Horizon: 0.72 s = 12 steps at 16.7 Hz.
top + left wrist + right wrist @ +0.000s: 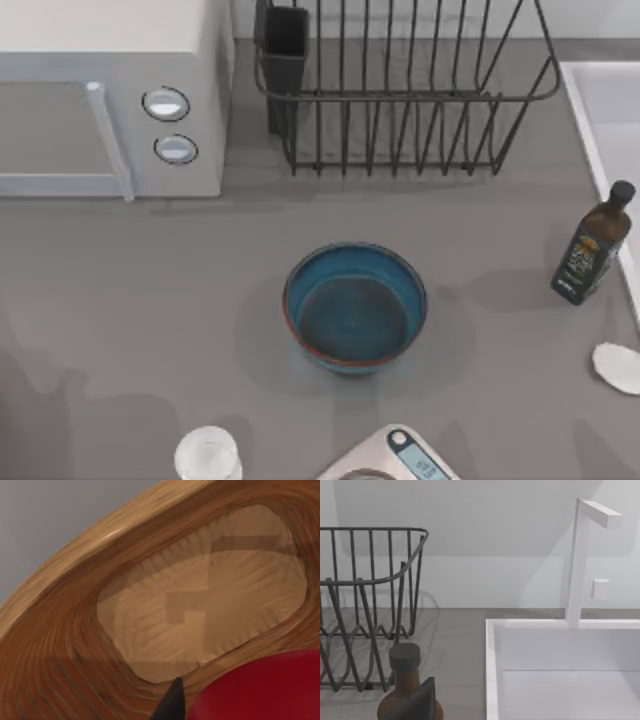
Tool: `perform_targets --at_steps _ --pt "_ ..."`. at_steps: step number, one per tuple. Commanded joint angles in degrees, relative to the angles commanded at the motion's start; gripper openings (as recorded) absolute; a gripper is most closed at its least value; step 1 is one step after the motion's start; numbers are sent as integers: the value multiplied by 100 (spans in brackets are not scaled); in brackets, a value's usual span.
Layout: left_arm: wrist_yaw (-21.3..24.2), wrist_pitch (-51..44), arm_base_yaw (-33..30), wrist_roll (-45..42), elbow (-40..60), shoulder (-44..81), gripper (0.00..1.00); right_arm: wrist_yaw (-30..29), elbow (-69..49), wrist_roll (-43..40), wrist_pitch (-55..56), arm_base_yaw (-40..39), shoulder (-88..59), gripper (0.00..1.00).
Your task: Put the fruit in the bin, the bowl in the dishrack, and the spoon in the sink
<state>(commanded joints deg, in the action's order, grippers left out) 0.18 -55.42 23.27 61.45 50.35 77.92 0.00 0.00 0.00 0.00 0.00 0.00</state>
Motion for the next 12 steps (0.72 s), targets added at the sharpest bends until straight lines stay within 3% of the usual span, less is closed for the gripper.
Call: perform_targets --at_steps 10,12 --pt "0 0 0 0 0 0 98 0 0 0 0 0 0 100" --pt "0 0 0 0 0 0 100 0 0 0 0 0 0 100"
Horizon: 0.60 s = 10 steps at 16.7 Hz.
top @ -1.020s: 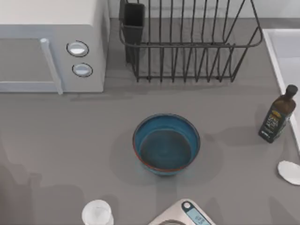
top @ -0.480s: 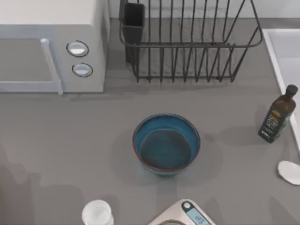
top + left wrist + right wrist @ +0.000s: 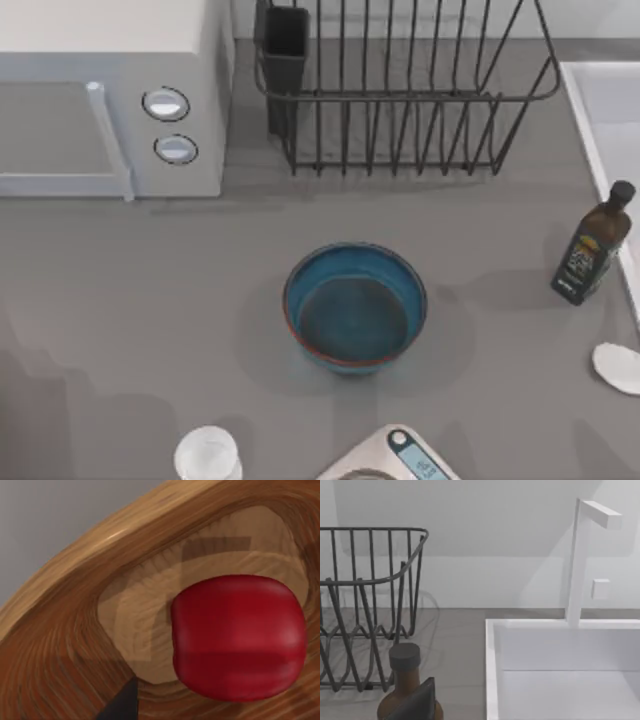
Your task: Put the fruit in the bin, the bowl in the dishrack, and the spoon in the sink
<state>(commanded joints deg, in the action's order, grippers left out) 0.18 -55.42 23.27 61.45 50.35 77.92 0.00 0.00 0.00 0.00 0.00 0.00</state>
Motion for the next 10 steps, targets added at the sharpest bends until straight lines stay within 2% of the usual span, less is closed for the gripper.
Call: perform_targets --at_steps 10 --pt "7 120 -74 -151 -101 -163 100 0 0 0 0 0 0 100"
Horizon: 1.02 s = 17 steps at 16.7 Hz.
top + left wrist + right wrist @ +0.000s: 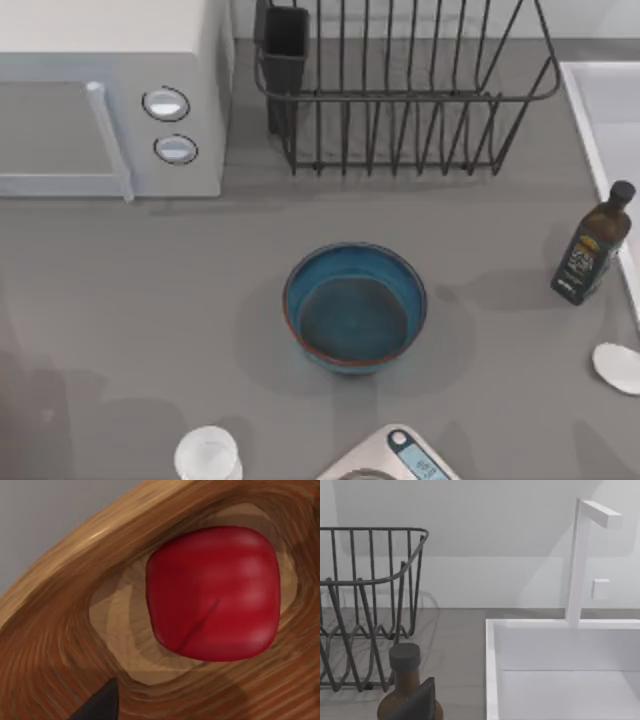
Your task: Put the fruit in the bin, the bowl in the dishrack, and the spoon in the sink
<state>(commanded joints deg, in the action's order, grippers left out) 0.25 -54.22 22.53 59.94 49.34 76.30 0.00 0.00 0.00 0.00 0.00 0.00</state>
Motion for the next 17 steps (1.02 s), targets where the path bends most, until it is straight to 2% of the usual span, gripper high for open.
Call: perform_targets --at_steps 7,17 --pt "16 1396 -629 -1585 -1267 -1949 100 0 0 0 0 0 0 100" --pt "-16 4439 -1877 -4997 -4141 -6450 100 0 0 0 0 0 0 100"
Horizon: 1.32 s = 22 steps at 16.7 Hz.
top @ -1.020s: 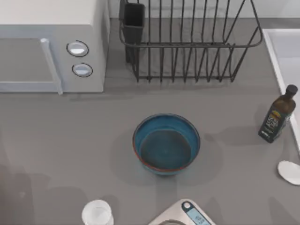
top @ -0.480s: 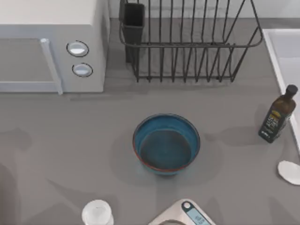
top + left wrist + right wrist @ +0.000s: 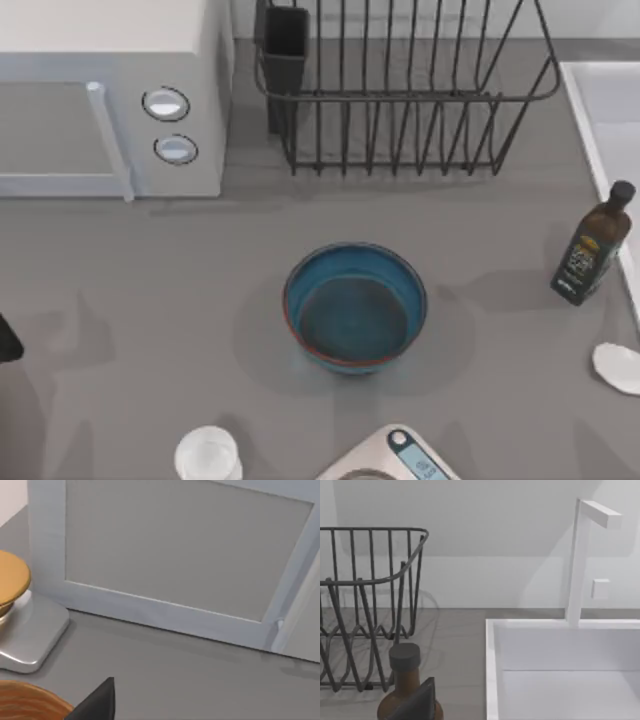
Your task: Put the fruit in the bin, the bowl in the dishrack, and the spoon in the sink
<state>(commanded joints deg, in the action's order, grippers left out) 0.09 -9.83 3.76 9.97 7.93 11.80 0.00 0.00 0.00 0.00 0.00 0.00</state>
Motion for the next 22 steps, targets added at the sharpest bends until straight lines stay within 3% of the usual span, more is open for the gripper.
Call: perform_targets --at_steps 5,13,17,22 --pt "-9 944 -361 -958 -763 -1138 100 0 0 0 0 0 0 100" --pt "-9 983 -376 -997 -793 -1180 100 -4 -169 85 -128 -100 -169 100" --pt "-9 983 -376 -997 -793 -1180 100 -28 -1122 553 -880 -623 -1186 100" --pt "-9 983 -376 -997 -793 -1180 100 -49 -3196 1449 -2430 -1592 -3500 100"
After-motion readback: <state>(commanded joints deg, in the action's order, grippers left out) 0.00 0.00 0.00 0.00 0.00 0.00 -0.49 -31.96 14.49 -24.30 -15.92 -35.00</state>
